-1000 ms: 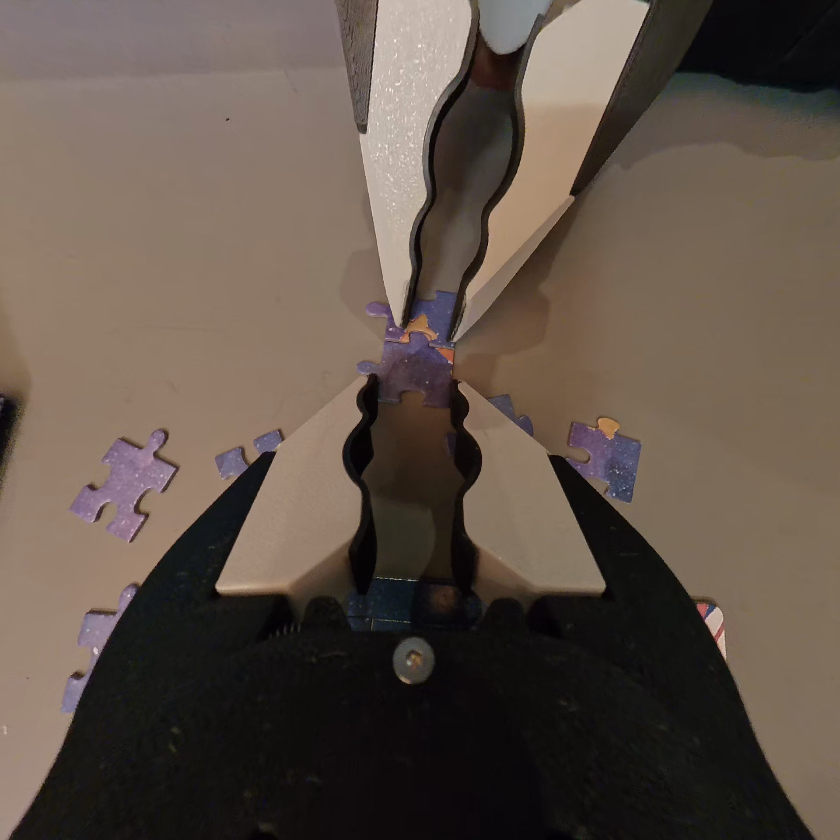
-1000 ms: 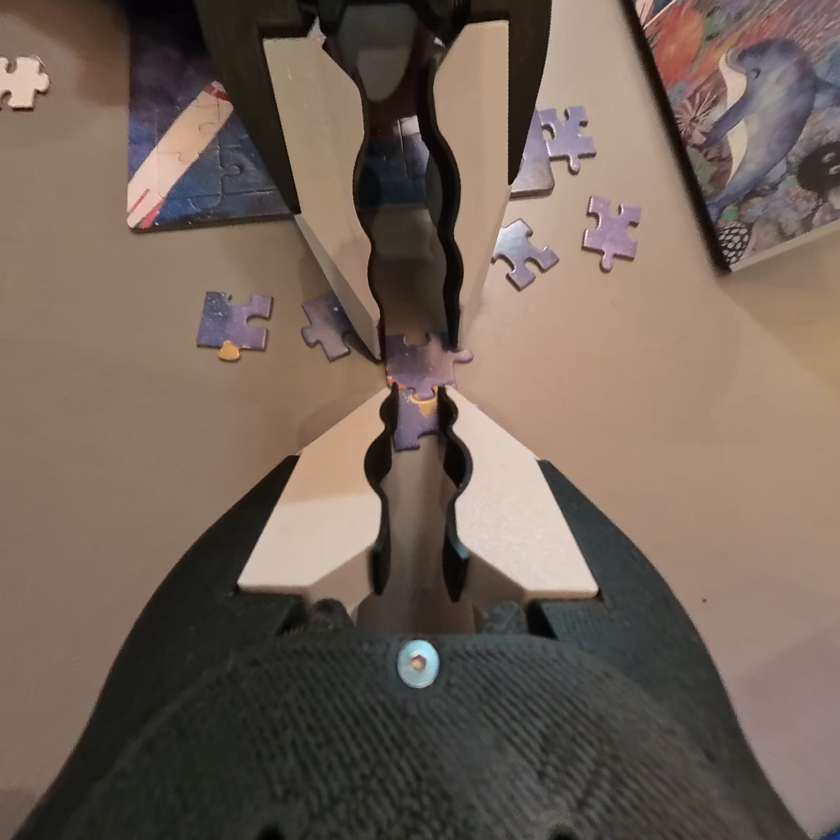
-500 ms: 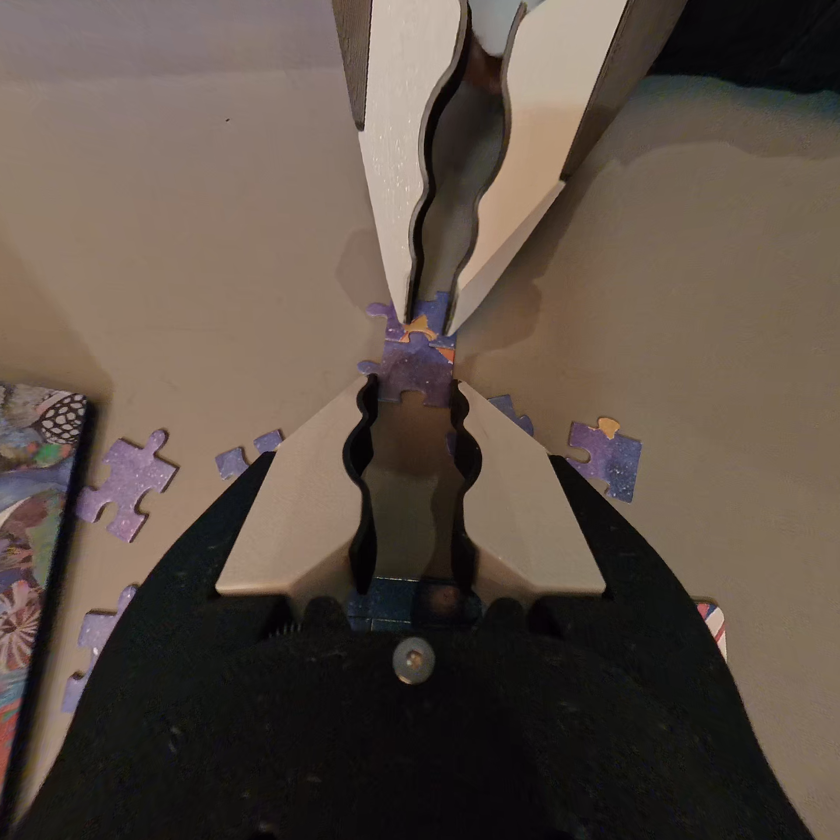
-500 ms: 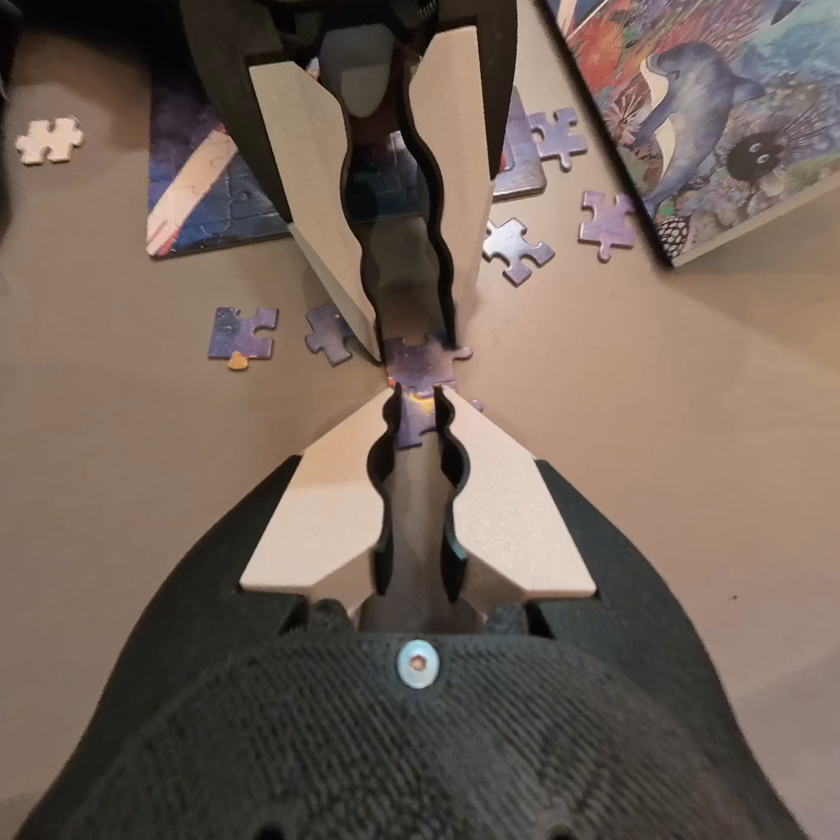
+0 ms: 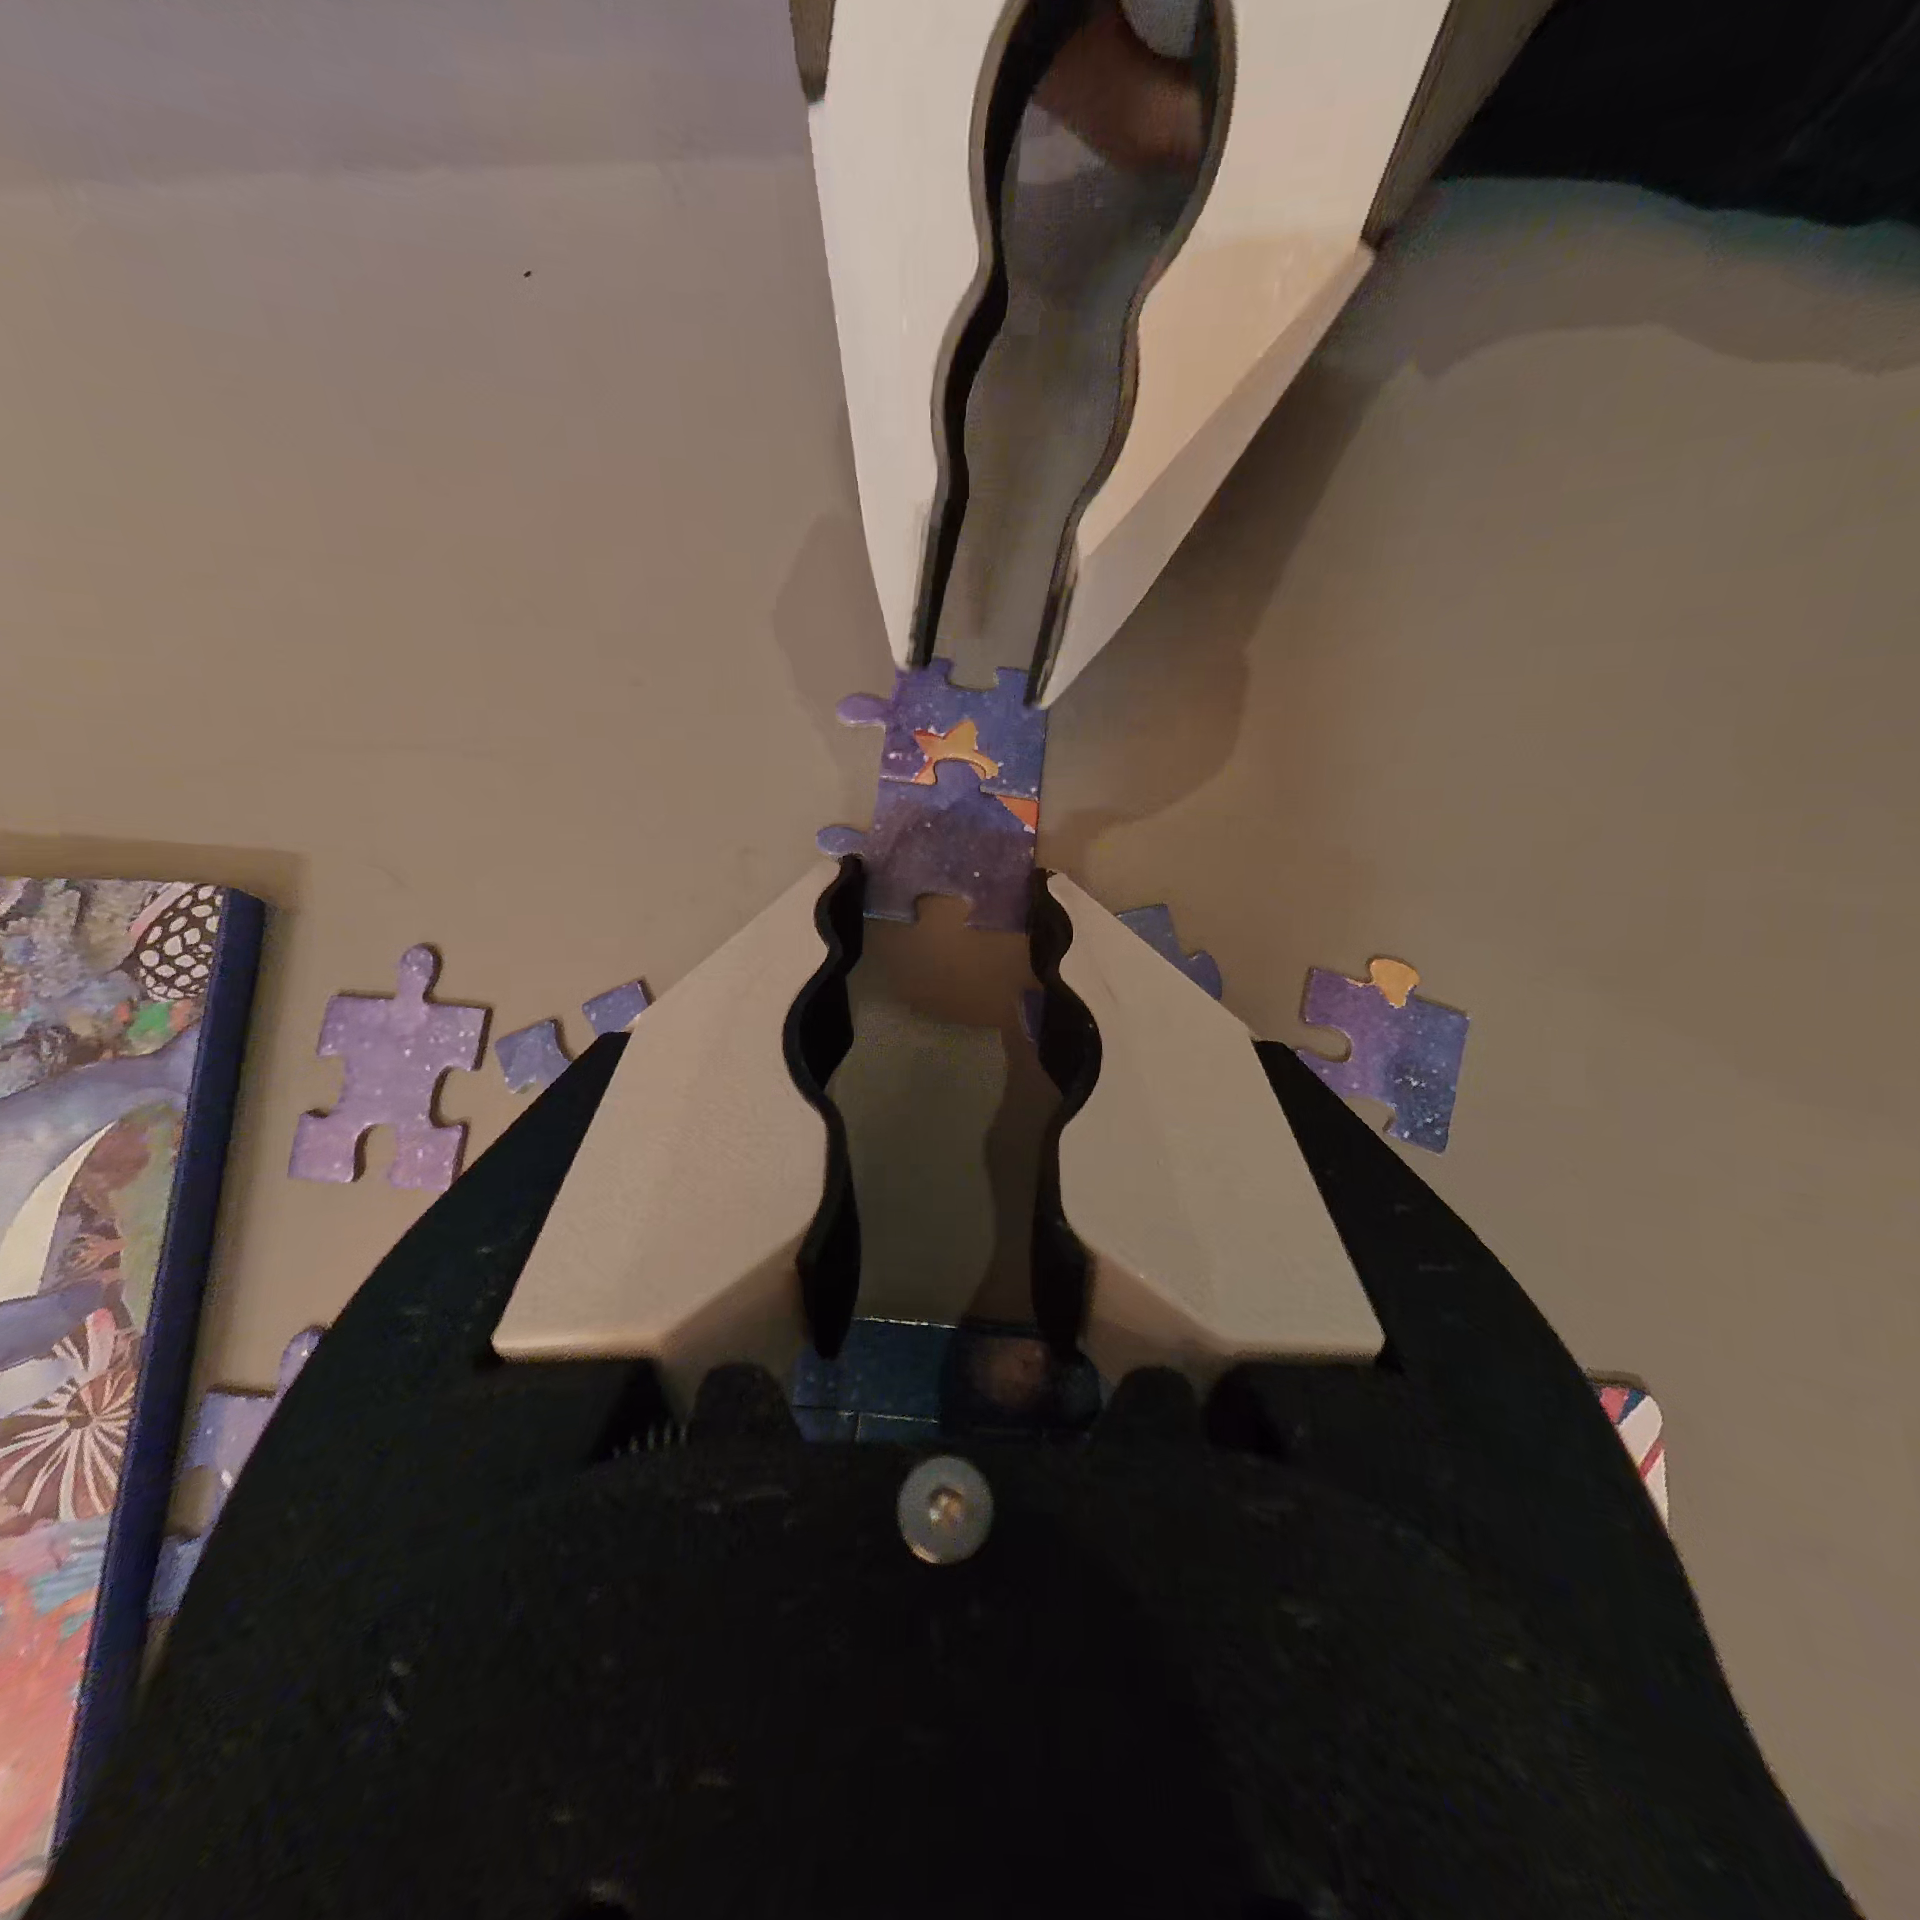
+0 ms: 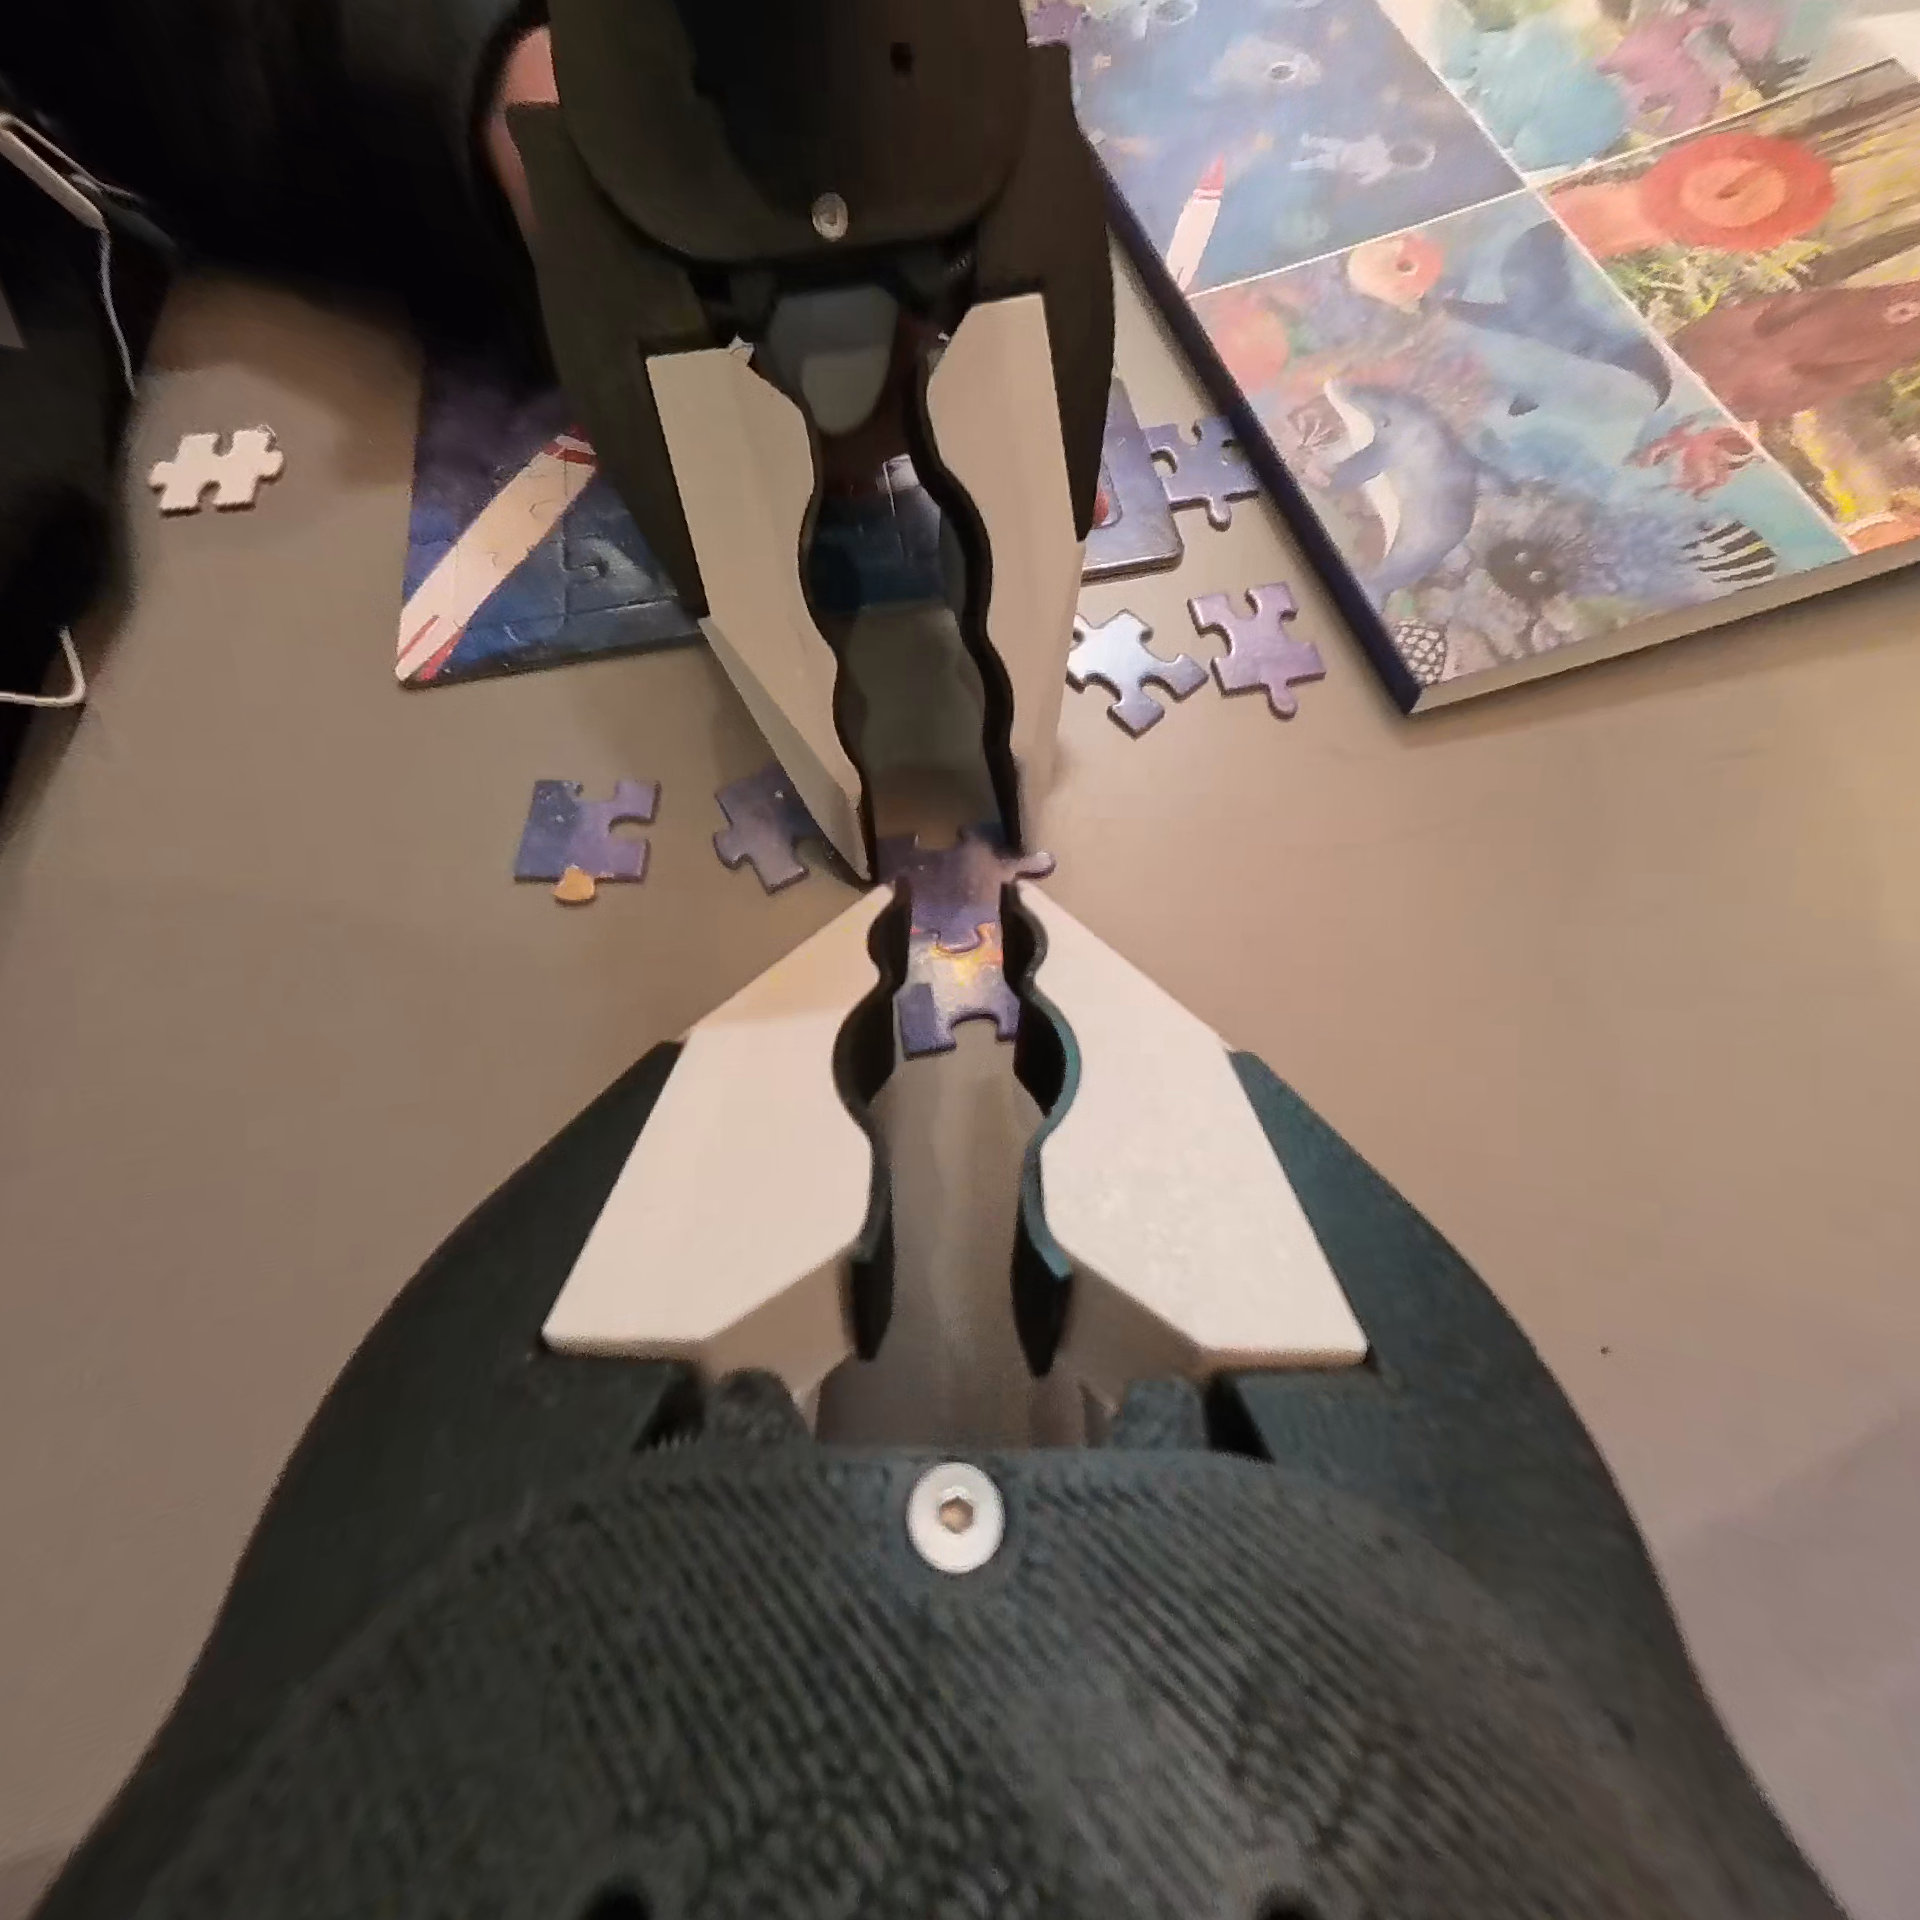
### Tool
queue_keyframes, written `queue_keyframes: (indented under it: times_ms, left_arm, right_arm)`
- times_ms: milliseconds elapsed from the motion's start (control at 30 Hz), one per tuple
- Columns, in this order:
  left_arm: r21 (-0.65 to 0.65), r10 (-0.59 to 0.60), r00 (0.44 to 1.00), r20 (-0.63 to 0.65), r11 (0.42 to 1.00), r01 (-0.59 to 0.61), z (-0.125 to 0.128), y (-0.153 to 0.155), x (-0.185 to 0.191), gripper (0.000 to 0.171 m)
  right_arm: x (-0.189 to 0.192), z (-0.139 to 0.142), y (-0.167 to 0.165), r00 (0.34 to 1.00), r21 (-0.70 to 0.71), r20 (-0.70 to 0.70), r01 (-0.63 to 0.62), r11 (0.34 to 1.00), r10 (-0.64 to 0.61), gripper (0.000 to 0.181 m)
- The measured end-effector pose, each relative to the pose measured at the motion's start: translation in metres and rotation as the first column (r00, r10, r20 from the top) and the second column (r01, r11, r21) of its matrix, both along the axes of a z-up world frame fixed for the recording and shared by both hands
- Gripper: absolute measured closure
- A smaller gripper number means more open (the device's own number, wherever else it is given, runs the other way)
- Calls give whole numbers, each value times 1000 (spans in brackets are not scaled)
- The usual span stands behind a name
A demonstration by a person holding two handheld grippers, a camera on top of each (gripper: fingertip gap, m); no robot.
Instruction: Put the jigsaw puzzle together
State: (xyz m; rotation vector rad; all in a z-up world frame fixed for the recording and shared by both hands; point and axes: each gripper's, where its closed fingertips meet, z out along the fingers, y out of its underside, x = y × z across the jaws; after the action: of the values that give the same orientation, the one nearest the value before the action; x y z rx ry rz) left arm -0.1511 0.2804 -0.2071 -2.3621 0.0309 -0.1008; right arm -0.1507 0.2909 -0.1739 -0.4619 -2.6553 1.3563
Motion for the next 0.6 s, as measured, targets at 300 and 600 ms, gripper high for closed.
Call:
queue_keyframes:
  times_ms: [300, 600]
  left_arm:
    - [0, -1, 1000, -2, 1000, 1, 0, 0, 0, 143]
    - [1, 4, 1000, 9, 1000, -4, 0, -1, 0, 143]
  right_arm:
    - [1, -29, 6, 1000, 139, 29, 3, 990, -7, 139]
    - [1, -30, 11, 1000, 166, 22, 10, 986, -14, 151]
